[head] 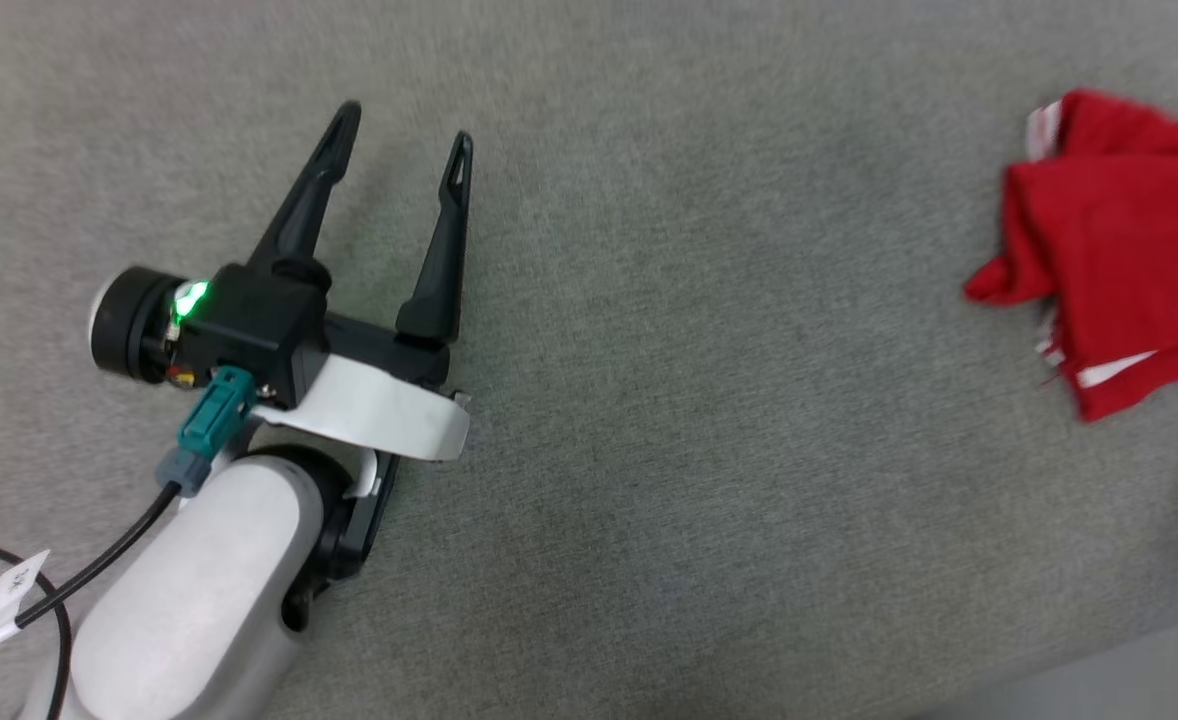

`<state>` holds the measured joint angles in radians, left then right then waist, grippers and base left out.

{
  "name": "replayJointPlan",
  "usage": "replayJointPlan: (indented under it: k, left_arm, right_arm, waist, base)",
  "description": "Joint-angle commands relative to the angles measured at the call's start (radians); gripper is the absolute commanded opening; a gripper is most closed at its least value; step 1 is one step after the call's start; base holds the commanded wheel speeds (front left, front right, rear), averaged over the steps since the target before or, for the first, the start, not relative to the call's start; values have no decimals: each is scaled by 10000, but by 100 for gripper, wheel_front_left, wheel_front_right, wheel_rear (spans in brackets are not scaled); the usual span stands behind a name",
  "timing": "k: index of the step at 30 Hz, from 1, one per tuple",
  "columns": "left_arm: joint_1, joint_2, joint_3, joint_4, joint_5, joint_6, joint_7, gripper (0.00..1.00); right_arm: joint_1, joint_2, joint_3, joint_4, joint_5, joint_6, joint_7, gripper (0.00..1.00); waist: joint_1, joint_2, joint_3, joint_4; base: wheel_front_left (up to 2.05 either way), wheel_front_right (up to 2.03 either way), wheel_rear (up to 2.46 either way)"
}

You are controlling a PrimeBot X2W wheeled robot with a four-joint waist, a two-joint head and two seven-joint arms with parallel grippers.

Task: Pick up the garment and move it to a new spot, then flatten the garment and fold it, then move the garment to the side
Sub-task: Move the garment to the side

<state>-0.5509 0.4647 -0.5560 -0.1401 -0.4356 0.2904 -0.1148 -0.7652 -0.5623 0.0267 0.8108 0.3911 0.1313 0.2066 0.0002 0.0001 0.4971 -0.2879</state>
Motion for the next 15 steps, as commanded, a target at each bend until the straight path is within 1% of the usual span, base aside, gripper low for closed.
replayJointPlan:
  k: [1,3,4,6,7,8,9,10,11,13,15]
  left_arm:
    - [-388,118,-29,-157,164,-70,142,100]
    - [-576,197,-39,-275,278,-50,296,100]
    - [-576,197,-39,-275,278,-50,296,100]
    - [-723,251,-33,-362,369,-15,410,100]
    - [-776,272,-41,-403,384,-6,474,100]
    - [-793,292,-48,-415,407,-1,500,100]
    - [-819,323,-48,-419,422,8,544,100]
    - [-845,348,-42,-414,431,10,553,100]
    - [-846,341,-49,-392,429,13,550,100]
    - [-785,341,-46,-345,389,35,523,100]
    - [-617,330,-17,-251,300,78,449,100]
  right_arm:
    - [-525,-151,-493,360,-367,-10,-498,0]
    - [-852,-188,-922,614,-765,-9,-1032,0]
    - [-852,-188,-922,614,-765,-9,-1032,0]
    - [-1051,29,-1239,945,-1076,-9,-1401,0]
    - [-1175,78,-1368,1084,-1193,-9,-1652,23]
    - [-1250,209,-1503,1261,-1231,-9,-1819,49]
    - [-1286,277,-1574,1421,-1445,-9,-2068,93]
    - [-1362,304,-1703,1590,-1594,-10,-2333,100]
    - [-1400,401,-1835,1806,-1700,-9,-2507,100]
    - [-1438,420,-2132,2056,-2090,-10,-3179,100]
    - [-1428,613,-2466,2294,-2300,-10,-3818,100]
  waist:
    - [-2,-1,1082,-61]
    - [-2,-1,1325,-18]
    - [-2,-1,1325,-18]
    - [-2,-1,1502,10]
    - [-2,-1,1580,28]
    - [-2,-1,1626,37]
    - [-2,-1,1664,40]
    - [-2,-1,1683,43]
    - [-2,-1,1666,46]
    - [-2,-1,1584,41]
    - [-2,-1,1376,29]
  base:
    - [0,0,0]
    - [0,0,0]
    - [0,0,0]
    - [0,0,0]
    - [0,0,0]
    - [0,0,0]
    - [0,0,0]
    - [0,0,0]
    - [0,0,0]
    - [0,0,0]
    - [0,0,0]
